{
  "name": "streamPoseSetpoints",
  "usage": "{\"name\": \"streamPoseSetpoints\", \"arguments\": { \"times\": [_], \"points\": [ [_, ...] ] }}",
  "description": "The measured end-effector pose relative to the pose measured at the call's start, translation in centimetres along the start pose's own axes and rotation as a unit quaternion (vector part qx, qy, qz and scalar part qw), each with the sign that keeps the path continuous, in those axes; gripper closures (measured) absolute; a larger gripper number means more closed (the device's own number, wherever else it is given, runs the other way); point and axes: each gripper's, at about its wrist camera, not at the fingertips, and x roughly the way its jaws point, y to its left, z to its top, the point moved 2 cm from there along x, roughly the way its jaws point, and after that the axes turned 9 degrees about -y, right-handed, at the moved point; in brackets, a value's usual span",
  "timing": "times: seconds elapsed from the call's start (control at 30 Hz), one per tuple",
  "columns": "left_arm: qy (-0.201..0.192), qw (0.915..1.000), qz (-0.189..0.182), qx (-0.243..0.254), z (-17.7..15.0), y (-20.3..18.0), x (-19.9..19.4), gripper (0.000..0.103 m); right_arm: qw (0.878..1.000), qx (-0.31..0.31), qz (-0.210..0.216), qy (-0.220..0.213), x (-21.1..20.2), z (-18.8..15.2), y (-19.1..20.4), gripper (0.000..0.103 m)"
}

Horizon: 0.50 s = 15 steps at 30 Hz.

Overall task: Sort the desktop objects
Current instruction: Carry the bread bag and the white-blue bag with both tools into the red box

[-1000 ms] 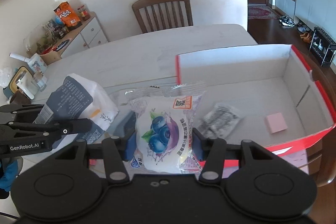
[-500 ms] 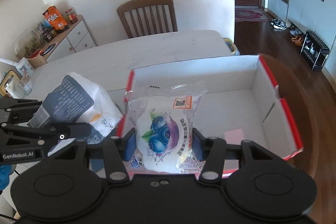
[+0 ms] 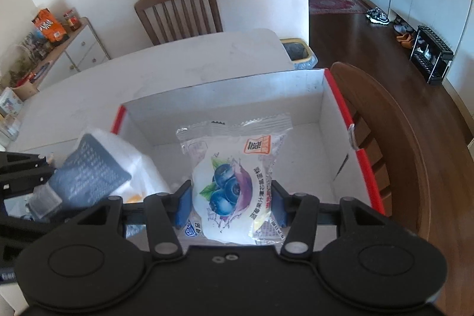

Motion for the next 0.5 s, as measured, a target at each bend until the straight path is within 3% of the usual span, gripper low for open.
{"name": "streamPoseSetpoints", "arguments": {
  "times": [0.33,0.5],
  "points": [
    [0.058,0.9977,0.004,0.034,-0.1,-2.1,4.9,0.071,0.999,-0.013,-0.032,0.034,5.4,0.9,-2.3,0.051],
    [0.087,0.9960,0.008,0.018,-0.7,-1.4,6.8,0.071,0.997,-0.029,-0.050,0.056,7.9,0.8,-2.5,0.051]
  ]
}}
